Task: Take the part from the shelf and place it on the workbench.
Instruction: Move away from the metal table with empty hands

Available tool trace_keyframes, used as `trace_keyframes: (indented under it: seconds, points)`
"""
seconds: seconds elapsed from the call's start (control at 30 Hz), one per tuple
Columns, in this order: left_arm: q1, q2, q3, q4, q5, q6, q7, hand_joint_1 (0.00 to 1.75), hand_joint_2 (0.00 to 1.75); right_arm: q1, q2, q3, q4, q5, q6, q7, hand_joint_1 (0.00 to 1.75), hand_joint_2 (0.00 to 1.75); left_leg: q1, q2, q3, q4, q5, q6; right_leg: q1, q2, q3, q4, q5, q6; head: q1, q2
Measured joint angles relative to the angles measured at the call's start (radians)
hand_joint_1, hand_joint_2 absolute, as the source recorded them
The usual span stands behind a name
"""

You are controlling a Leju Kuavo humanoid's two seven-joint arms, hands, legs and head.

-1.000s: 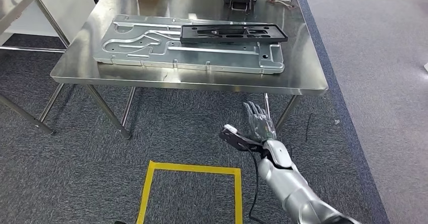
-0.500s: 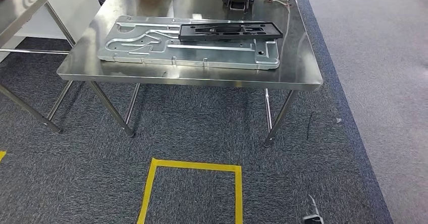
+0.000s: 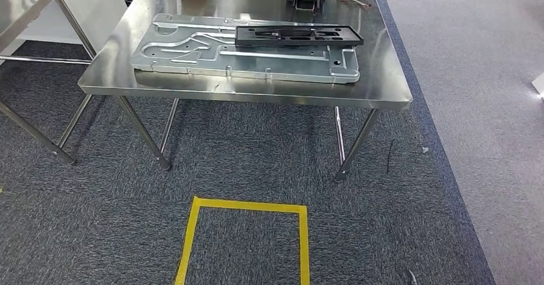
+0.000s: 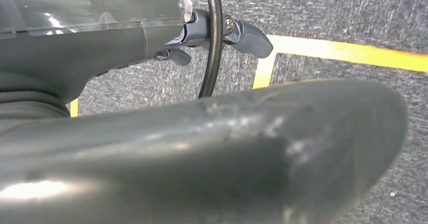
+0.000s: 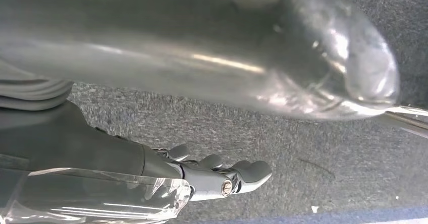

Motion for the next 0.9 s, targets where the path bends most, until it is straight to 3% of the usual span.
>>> trace_keyframes:
  seconds: [0.07,0.13,0.23,0.27,0.37,0.4,0.43,0.47,0.5,0.57,0.6,0.73,0.8,0.9]
  points:
    - [-0.001,-0.003,0.005,0.000,0.000,0.017,0.006,0.00,0.00,-0.011,-0.001,-0.032,0.025,-0.007,0.024,0.030,0.00,0.00,-0.003,0.000,-0.003,0.007,0.001,-0.005,0.003,0.000,0.085,-0.152,0.062,-0.011,0.000,0.000]
    - [-0.003,-0.009,0.015,0.000,0.002,0.040,0.013,0.00,0.00,-0.033,-0.011,-0.102,0.093,-0.025,0.044,0.069,0.00,0.00,-0.005,0.000,-0.005,0.010,0.003,-0.016,0.008,0.000,0.124,-0.232,0.080,-0.021,0.000,0.000]
    - [-0.005,-0.018,0.030,0.000,0.005,0.061,0.014,0.00,0.00,-0.065,-0.043,-0.235,0.247,-0.065,0.019,0.139,0.00,0.00,-0.006,-0.001,-0.007,0.011,0.005,-0.033,0.006,-0.001,0.124,-0.245,0.089,-0.036,0.000,0.000]
    - [-0.005,-0.021,0.035,0.000,0.006,0.067,0.012,0.00,0.00,-0.074,-0.053,-0.274,0.293,-0.078,0.002,0.167,0.00,0.00,-0.006,-0.001,-0.015,0.028,-0.010,-0.037,0.003,-0.003,0.123,-0.250,0.095,-0.043,0.000,0.000]
    - [-0.005,-0.027,0.045,0.000,0.004,0.076,0.007,0.00,0.00,-0.097,-0.071,-0.362,0.397,-0.110,-0.057,0.263,0.00,0.00,0.000,-0.002,-0.084,0.191,-0.111,-0.047,0.002,-0.005,0.113,-0.253,0.106,-0.055,-0.001,0.000]
    - [-0.005,-0.029,0.048,0.000,0.002,0.078,0.006,0.00,0.00,-0.105,-0.076,-0.386,0.429,-0.118,-0.077,0.303,0.00,0.00,0.001,-0.002,-0.106,0.248,-0.135,-0.050,0.003,-0.005,0.110,-0.251,0.106,-0.056,-0.001,0.000]
    - [-0.005,-0.030,0.051,0.000,0.001,0.080,0.006,0.00,0.00,-0.112,-0.080,-0.409,0.456,-0.123,-0.095,0.341,0.00,0.00,0.001,-0.002,-0.114,0.277,-0.141,-0.051,0.004,-0.004,0.107,-0.248,0.107,-0.057,-0.001,0.000]
    - [-0.005,-0.031,0.054,0.000,0.001,0.081,0.006,0.00,0.00,-0.118,-0.083,-0.430,0.479,-0.126,-0.110,0.373,0.00,0.00,0.001,-0.002,-0.104,0.267,-0.127,-0.051,0.004,-0.004,0.105,-0.244,0.106,-0.056,-0.001,0.000]
    - [-0.005,-0.031,0.057,0.000,0.000,0.082,0.006,0.00,0.00,-0.124,-0.084,-0.447,0.498,-0.127,-0.119,0.397,0.00,0.00,0.001,-0.002,-0.076,0.220,-0.099,-0.049,0.004,-0.003,0.104,-0.240,0.105,-0.055,-0.001,0.000]
    - [-0.007,-0.032,0.064,0.000,0.001,0.082,0.006,0.00,0.00,-0.134,-0.085,-0.471,0.528,-0.125,-0.125,0.419,0.00,0.00,-0.001,-0.001,-0.005,0.085,-0.047,-0.041,0.007,-0.002,0.102,-0.232,0.102,-0.049,-0.001,0.000]
    - [-0.008,-0.032,0.067,0.000,0.003,0.082,0.005,0.00,0.00,-0.139,-0.085,-0.478,0.540,-0.120,-0.122,0.421,0.00,0.00,-0.003,-0.001,0.018,0.039,-0.035,-0.036,0.008,-0.002,0.100,-0.229,0.101,-0.044,-0.001,0.000]
    - [-0.007,-0.034,0.085,0.000,0.019,0.078,-0.002,0.00,0.00,-0.151,-0.084,-0.487,0.568,-0.082,-0.100,0.408,0.00,0.00,-0.005,-0.002,0.028,0.002,-0.026,-0.019,0.008,-0.002,0.097,-0.227,0.101,-0.022,-0.001,0.000]
    - [-0.006,-0.037,0.093,0.000,0.023,0.076,-0.002,0.00,0.00,-0.153,-0.084,-0.486,0.576,-0.065,-0.100,0.404,0.00,0.00,0.000,0.000,0.031,-0.009,-0.015,-0.005,0.006,0.000,0.078,-0.182,0.067,-0.014,-0.001,0.000]
    - [-0.006,-0.038,0.099,0.000,0.023,0.069,-0.001,0.00,0.00,-0.154,-0.082,-0.486,0.587,-0.054,-0.102,0.402,0.00,0.00,-0.001,0.001,0.024,-0.012,-0.009,0.003,0.001,0.002,-0.010,0.003,-0.028,-0.004,-0.001,0.000]
